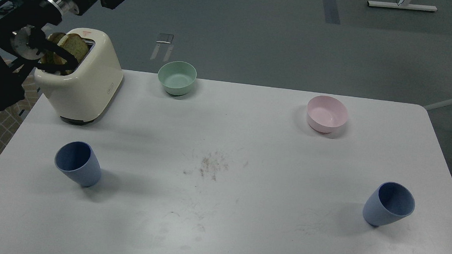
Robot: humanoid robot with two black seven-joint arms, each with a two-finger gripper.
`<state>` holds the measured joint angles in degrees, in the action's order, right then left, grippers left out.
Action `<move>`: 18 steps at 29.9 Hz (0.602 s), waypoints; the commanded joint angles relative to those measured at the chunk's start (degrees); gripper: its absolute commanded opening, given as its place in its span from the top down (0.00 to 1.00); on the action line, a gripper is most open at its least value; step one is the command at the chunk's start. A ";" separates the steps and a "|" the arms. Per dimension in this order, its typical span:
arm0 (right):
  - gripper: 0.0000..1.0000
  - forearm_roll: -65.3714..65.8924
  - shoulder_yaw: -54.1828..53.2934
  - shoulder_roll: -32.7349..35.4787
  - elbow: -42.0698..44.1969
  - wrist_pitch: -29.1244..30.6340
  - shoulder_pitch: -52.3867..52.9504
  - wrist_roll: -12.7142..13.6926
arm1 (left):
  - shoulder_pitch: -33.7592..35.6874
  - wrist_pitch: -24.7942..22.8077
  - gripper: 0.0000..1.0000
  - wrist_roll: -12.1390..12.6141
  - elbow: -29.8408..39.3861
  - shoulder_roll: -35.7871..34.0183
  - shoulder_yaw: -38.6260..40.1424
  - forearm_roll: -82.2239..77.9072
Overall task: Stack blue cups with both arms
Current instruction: 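Lower the left hand from the toaster toward the nearer blue cup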
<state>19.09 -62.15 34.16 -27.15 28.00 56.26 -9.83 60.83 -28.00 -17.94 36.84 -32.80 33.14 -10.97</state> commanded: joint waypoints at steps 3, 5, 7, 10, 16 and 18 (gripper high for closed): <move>0.00 0.07 0.19 -0.15 -0.10 0.00 0.08 0.07 | -0.01 0.00 0.02 -0.08 -0.01 -0.16 0.44 -0.20; 0.00 0.07 0.19 0.02 -0.10 0.00 0.16 0.25 | -0.10 0.00 0.02 0.01 -0.01 -0.16 0.35 -0.20; 0.00 -0.10 0.19 0.72 -0.19 0.00 0.34 0.86 | -0.18 0.00 0.02 -0.08 -0.80 0.10 0.87 -0.37; 0.00 -0.28 0.01 2.04 -0.80 0.00 0.60 0.86 | -0.10 0.00 0.02 -0.16 -1.15 0.19 1.31 -0.02; 0.00 -0.46 -0.96 2.40 0.08 0.00 0.51 0.77 | -0.18 0.00 0.02 -0.08 -1.24 0.28 2.55 -0.72; 0.00 -0.46 -1.04 2.14 -0.10 0.00 -0.10 0.51 | -0.27 0.00 0.02 -0.08 -0.63 -0.07 2.02 -0.90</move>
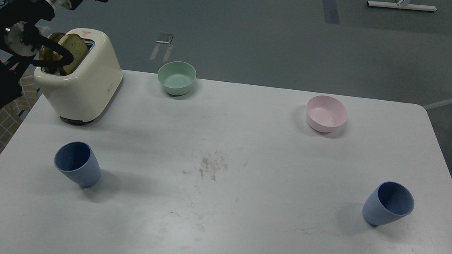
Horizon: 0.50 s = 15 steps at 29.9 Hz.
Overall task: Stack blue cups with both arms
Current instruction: 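Lower the left hand from the toaster toward the nearer blue cup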
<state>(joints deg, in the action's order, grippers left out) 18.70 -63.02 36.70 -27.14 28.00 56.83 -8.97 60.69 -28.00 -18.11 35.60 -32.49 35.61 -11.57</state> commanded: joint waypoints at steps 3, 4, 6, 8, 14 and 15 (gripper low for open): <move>0.00 -0.15 -0.26 -0.75 -0.19 0.00 -1.46 -0.52 | -1.79 0.00 0.02 -0.17 2.44 -2.57 -1.24 -0.73; 0.00 -0.15 -0.26 -0.67 -0.37 0.00 -1.89 -0.52 | -2.50 0.00 0.02 -0.35 3.41 -3.45 -1.33 -1.17; 0.00 -0.33 -0.61 -0.23 -0.55 0.00 -2.95 -0.61 | -4.08 0.00 0.02 -0.87 7.70 -6.34 -1.60 -3.70; 0.00 -0.33 -1.31 0.21 -0.55 0.00 -3.48 -0.61 | -5.49 0.00 0.02 -1.40 13.49 -10.46 -1.60 -8.52; 0.00 -0.59 -4.12 1.62 -0.55 0.00 -5.94 -0.70 | -10.32 0.00 0.03 -3.15 35.28 -27.33 -1.42 -25.83; 0.00 -0.59 -4.82 2.06 -0.55 0.00 -6.64 -0.70 | -11.81 0.00 0.03 -4.81 39.76 -31.19 -1.42 -29.69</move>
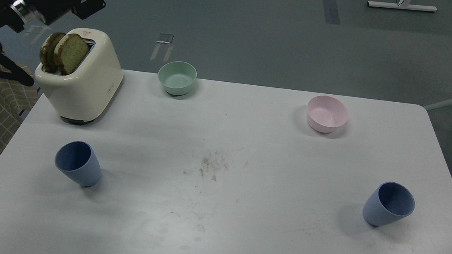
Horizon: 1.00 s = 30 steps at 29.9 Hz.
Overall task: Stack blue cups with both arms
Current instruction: 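Lower the left hand from the toaster toward the nearer blue cup, then grasp the blue cup nearest the left hand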
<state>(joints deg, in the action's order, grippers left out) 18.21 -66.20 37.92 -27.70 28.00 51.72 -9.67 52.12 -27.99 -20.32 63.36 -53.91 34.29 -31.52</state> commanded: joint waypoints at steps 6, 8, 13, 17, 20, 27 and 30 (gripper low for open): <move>0.00 -0.19 -2.80 0.93 0.01 0.00 -2.24 0.00 | -10.63 0.30 0.09 -7.68 22.15 -21.40 -0.37 -22.96; 0.00 -0.19 -2.88 0.93 0.01 0.00 -2.33 -0.09 | -13.09 0.92 0.10 -7.68 23.12 -24.74 -0.46 -28.92; 0.00 -0.19 -2.88 0.93 0.01 0.00 -2.59 -0.09 | -14.59 1.18 0.10 -7.68 24.17 -28.87 -2.90 -39.55; 0.00 -0.19 -2.88 0.93 0.01 0.00 -2.77 -0.18 | -14.59 3.46 0.11 -7.68 24.00 -29.06 -5.98 -53.07; 0.00 -0.28 -3.15 0.93 0.01 0.00 -3.29 -0.35 | -14.68 7.76 0.11 -7.68 23.39 -28.62 -9.14 -64.51; 0.00 -0.28 -4.47 0.93 0.10 0.00 -3.91 -0.26 | -14.68 11.99 0.16 -7.68 22.68 -27.83 -15.92 -70.00; 0.00 -0.28 -4.47 0.93 0.10 0.00 -4.00 -0.35 | -14.77 12.00 0.17 -7.68 21.81 -26.07 -16.71 -70.00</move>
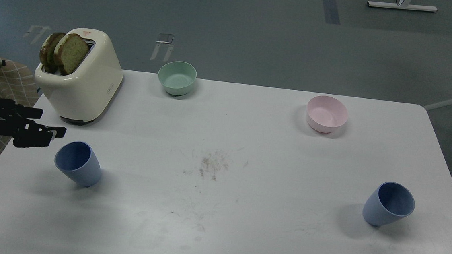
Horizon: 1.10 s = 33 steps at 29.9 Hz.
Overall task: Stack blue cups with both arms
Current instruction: 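Grasp the blue cup nearest the left hand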
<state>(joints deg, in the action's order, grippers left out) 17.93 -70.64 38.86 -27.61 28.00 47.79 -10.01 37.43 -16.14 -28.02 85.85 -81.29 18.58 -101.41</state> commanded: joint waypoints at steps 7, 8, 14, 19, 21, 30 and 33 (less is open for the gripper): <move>0.00 0.00 -0.81 -0.27 0.01 0.00 -0.06 0.07 | -0.07 0.24 0.23 0.02 -5.25 6.40 -3.20 -0.02; 0.00 0.00 -0.98 -0.18 0.01 0.00 -0.06 0.07 | -0.07 0.24 0.23 0.02 -5.52 6.67 -3.28 0.07; 0.00 0.09 -1.16 -0.01 0.10 0.00 -0.58 0.07 | -1.21 0.32 0.44 0.02 -10.08 9.22 -3.37 -0.10; 0.00 0.09 -1.16 -0.01 0.10 0.00 -0.94 0.07 | -2.01 0.41 0.56 0.02 -10.62 10.27 -3.37 -0.10; 0.00 0.09 -1.25 0.08 0.01 0.00 -0.94 0.07 | -2.01 0.41 0.57 0.02 -10.62 10.63 -3.37 -0.10; 0.00 0.09 -1.60 -0.01 0.10 0.00 -0.94 0.07 | -1.92 0.32 1.00 0.02 -10.01 9.66 -3.20 -0.19; 0.00 0.09 -1.60 0.08 0.27 0.00 -1.03 0.07 | -1.13 0.32 1.00 0.02 -9.39 9.49 -3.02 -0.10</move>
<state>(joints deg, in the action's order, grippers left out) 18.02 -72.24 38.89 -27.57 28.00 46.84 -9.93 35.49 -15.76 -28.00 75.83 -71.54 15.36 -101.65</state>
